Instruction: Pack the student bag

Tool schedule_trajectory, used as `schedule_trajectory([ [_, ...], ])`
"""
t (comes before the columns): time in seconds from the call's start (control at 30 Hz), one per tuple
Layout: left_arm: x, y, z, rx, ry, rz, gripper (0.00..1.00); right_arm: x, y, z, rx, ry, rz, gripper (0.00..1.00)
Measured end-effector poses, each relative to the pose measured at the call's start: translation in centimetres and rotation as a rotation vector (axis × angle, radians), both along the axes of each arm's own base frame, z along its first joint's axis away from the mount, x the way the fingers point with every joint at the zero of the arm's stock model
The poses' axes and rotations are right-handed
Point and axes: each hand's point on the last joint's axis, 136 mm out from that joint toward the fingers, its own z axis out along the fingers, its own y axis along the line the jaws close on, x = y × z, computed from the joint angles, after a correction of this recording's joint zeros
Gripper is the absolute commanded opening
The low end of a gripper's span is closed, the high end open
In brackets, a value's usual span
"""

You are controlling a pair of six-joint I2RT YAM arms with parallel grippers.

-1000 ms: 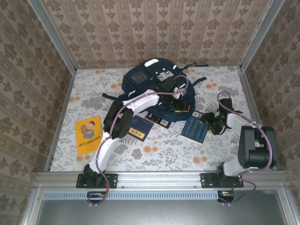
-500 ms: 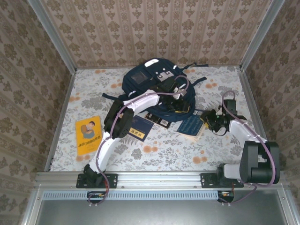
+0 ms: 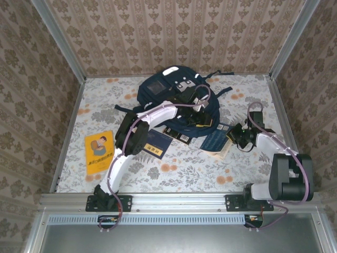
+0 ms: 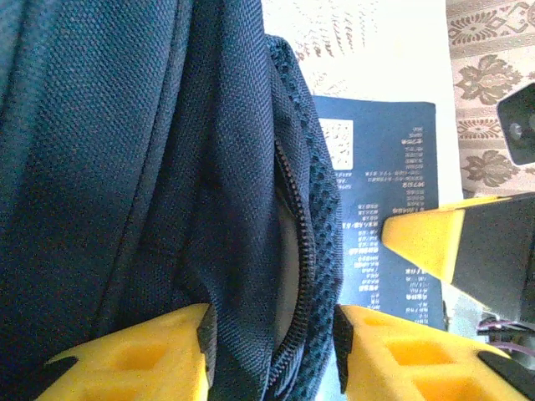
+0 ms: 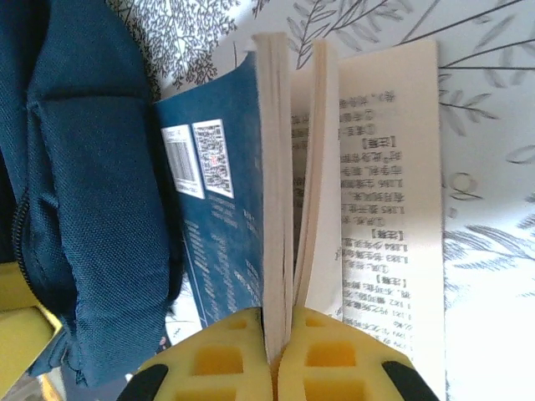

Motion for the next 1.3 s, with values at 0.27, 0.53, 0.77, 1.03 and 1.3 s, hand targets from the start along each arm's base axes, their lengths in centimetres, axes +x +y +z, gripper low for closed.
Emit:
schedule_trajectory([
  [0.27, 1.5, 4.1, 6.3, -0.041, -0.014, 0.084, 0.59, -0.2, -2.3, 8.4, -0.169, -0.193, -0.060, 0.00],
  [0.53, 4.0, 7.1, 13.2, -0.141, -0.103, 0.159, 0.72, 0.9, 1.4, 17.9, -0.130, -0.475, 0.069, 0.00],
  [0.77, 3.5, 5.5, 15.7, -0.297, -0.029, 0.128, 0.71, 2.5, 6.0, 23.5, 0.054, -0.662, 0.218, 0.00],
  [1.03, 2.7, 3.9, 17.2, -0.471, 0.067, 0.097, 0.63, 3.5, 7.8, 25.3, 0.211, -0.735, 0.244, 0.00],
  [1.3, 2.3, 2.7, 19.3, -0.609, 0.126, 0.065, 0.44, 5.0, 8.3, 24.4, 0.290, -0.707, 0.224, 0.00],
])
